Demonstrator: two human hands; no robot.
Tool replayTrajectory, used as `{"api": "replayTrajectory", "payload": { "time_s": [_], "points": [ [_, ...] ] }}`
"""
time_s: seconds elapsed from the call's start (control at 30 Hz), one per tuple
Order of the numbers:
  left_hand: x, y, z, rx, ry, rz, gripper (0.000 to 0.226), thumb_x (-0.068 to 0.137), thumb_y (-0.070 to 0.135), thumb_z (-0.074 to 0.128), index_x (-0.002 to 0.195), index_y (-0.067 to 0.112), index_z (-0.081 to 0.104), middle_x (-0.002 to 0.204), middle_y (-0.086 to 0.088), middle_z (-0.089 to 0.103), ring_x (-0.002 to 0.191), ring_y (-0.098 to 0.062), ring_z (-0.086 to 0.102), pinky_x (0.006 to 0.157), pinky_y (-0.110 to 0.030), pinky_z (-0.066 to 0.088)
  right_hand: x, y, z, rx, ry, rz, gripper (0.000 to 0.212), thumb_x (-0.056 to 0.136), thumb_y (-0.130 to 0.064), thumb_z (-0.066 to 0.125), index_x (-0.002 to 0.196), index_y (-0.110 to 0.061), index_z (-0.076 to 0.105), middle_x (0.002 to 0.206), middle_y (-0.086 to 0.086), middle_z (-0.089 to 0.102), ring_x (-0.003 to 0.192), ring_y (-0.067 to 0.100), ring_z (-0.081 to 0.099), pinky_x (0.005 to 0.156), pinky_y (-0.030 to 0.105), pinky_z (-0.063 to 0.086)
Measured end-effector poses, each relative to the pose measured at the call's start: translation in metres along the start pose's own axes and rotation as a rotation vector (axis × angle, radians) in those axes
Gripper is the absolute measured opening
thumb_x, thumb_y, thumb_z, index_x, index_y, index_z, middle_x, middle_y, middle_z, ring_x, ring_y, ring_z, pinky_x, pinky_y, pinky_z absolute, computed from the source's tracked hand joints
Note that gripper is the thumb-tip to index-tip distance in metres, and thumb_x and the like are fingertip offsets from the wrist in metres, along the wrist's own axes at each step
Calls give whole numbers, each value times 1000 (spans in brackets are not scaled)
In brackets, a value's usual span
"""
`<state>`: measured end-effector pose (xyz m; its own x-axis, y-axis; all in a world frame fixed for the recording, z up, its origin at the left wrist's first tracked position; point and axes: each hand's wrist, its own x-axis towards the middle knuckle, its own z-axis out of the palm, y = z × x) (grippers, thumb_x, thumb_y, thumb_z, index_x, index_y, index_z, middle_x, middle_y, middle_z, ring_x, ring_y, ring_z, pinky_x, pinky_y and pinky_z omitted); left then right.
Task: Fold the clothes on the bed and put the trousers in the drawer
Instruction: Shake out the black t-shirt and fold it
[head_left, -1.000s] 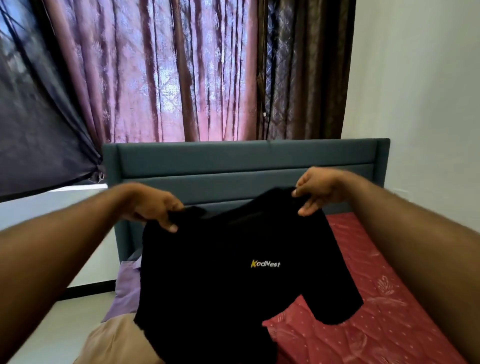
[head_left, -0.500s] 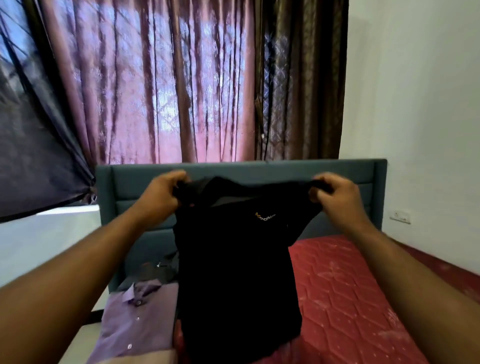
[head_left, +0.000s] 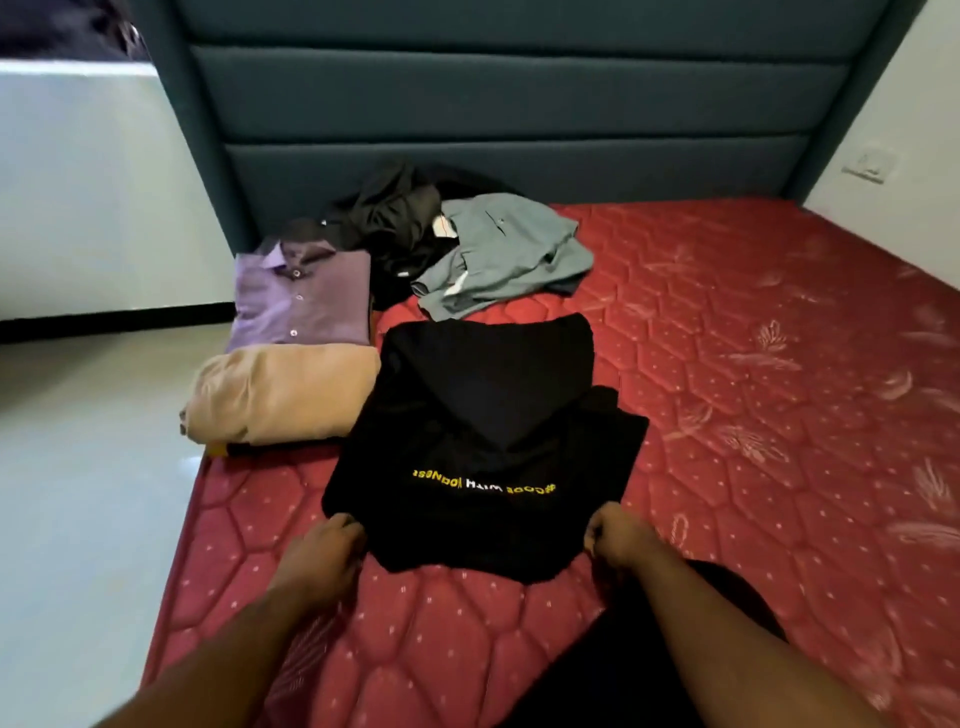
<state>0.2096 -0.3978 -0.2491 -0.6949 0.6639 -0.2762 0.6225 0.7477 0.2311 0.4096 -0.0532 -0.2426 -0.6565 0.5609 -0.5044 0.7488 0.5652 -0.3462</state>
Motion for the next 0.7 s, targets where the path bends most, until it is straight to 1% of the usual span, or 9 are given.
{"api": "replayTrajectory", "payload": {
  "time_s": [0.1,0.17,0.23,0.3,0.37,0.43,0.5,0.6,0.7],
  "points": [
    [9,-2,2,-203,120,-79,9,87,33,57,93,27,60,98,5,63,95,-22,62,80,-39,51,8,-1,-2,315,105,137,22,83,-6,61,62,-13,56,53,7,54,45,21,52,47,27,43],
    [16,-1,6,-403,211,-170,5,90,30,60,88,26,59,88,3,66,86,-24,64,75,-37,50,15,-1,2,505,156,229,23,88,-9,63,67,-10,53,55,10,52,44,21,50,47,28,42],
    [24,2,12,-555,300,-298,4,90,22,65,93,20,62,87,-4,68,84,-27,65,73,-35,47,23,-3,7,645,200,309,24,87,-9,65,69,-10,51,57,11,52,45,21,50,46,28,44],
    [29,5,16,-633,404,-426,16,87,15,69,101,9,64,89,-10,67,82,-29,61,73,-34,44,29,-5,15,781,245,409,27,85,-7,68,67,-10,48,56,12,50,44,20,48,44,29,44],
    [32,7,21,-698,504,-542,26,83,12,73,105,3,63,88,-15,63,82,-31,58,73,-37,43,33,-7,24,883,346,494,28,80,-7,73,66,-10,49,60,15,54,46,23,52,47,35,51],
    [39,6,22,-776,535,-639,31,83,15,74,109,3,62,92,-19,64,89,-35,60,79,-41,45,38,-5,33,915,443,588,26,74,-9,77,70,-12,52,72,20,64,52,30,61,53,48,58],
    [46,6,21,-822,505,-730,29,85,20,74,107,3,64,96,-19,67,94,-37,62,83,-41,46,66,21,53,1003,501,632,26,72,-9,77,71,-14,52,72,18,64,53,29,60,54,53,58],
    [54,9,14,-917,508,-848,21,82,14,76,97,4,67,96,-18,69,89,-34,65,82,-39,50,56,12,42,1020,493,676,27,75,-8,77,65,-16,53,65,13,58,54,25,55,57,44,56],
    [55,11,17,-1067,533,-925,9,80,11,75,82,9,67,87,-17,70,76,-29,65,77,-39,55,33,-13,23,1171,502,659,9,87,0,61,82,-7,61,70,8,54,53,18,47,48,31,44]
  ]
}}
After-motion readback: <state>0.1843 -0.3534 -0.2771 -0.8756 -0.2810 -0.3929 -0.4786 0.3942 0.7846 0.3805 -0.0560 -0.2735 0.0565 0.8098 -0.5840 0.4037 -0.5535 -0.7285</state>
